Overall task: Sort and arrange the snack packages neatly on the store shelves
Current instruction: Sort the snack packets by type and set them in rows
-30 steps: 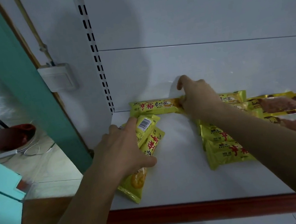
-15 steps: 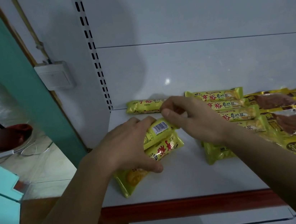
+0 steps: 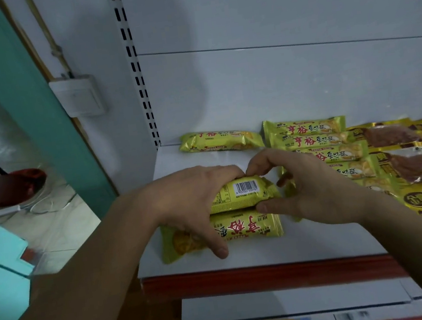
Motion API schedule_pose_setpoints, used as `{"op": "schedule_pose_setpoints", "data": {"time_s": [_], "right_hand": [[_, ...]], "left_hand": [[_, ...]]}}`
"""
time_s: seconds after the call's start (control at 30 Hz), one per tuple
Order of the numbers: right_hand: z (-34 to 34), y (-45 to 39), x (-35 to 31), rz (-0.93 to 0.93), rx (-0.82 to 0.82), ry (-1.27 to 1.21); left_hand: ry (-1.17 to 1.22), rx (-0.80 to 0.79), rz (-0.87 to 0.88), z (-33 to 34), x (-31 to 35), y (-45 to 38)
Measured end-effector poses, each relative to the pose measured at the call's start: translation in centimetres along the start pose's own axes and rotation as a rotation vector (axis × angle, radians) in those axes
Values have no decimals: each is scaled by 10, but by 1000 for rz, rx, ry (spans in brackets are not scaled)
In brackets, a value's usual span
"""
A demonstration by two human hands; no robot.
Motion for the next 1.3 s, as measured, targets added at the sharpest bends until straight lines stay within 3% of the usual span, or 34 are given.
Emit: {"op": "schedule_pose_setpoints", "data": {"time_s": [0.2, 0.37, 0.53, 0.7, 0.8, 1.0, 1.17, 1.3], "right_hand": [[-26, 0, -4, -22, 186, -69], [-54, 3, 12, 45, 349, -519], [-40, 4, 33, 212, 376, -896], [-52, 9, 31, 205, 482, -613], [-57, 10, 31, 191, 542, -587], [-73, 3, 28, 176, 649, -514], [-71, -10, 40, 262, 675, -670], [-67, -17, 47, 291, 704, -649]], "left_hand": [[140, 226, 78, -28, -5, 11], [334, 540, 60, -64, -36, 39], [565, 728, 69, -65, -51, 44], [1139, 974, 53, -57, -75, 52], [1329, 972, 32, -48, -80, 48], [1180, 1147, -97, -60, -95, 61], [1232, 1204, -149, -61, -106, 59], [1355, 1101, -273, -45, -128, 43]]}}
Point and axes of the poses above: each hand's wrist, its own y-axis away from the middle knuckle, its own z-axis out of the palm, x = y × z, the point moved 10 cm from there along -y, towards the middle knuckle, and after that the axes turned 3 degrees about -x, right-handed, at the moved point
